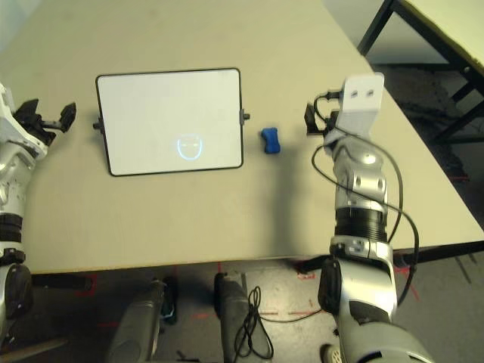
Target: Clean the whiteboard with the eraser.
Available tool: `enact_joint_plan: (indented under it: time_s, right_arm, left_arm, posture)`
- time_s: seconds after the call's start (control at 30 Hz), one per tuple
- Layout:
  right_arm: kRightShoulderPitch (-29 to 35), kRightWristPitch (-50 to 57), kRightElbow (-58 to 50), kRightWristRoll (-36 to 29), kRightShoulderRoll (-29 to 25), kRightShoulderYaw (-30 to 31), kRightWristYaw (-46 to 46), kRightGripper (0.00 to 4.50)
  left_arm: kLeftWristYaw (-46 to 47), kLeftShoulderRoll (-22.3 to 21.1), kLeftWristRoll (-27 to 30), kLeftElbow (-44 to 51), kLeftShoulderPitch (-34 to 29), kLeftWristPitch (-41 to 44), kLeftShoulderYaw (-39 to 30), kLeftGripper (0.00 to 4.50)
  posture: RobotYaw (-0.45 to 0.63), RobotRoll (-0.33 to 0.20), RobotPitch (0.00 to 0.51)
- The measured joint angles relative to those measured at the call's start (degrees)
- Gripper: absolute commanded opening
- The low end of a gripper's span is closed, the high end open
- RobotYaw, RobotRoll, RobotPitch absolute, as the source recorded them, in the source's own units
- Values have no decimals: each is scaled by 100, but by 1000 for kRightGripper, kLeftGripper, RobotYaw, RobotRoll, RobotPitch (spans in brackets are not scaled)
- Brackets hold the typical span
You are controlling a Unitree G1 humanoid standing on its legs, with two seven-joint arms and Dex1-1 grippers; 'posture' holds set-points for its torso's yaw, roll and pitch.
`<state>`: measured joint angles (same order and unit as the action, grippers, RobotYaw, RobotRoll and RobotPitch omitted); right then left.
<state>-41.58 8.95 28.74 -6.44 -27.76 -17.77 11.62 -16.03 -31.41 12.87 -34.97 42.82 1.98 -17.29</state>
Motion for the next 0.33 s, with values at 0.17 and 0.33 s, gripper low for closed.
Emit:
enact_joint_plan:
  time_s: [0.17, 0.33]
  right_arm:
    - [38, -639, 775, -255, -105, -224, 243, 4479]
    - [0, -972, 1418, -346, -136, -220, 606, 4479]
  left_arm:
    - [376, -67, -127, -806, 272, -456, -67, 4500]
    - [561, -181, -162, -1309, 369, -725, -175, 4500]
  posture:
    - [-44, 0, 235]
    - [-47, 0, 228]
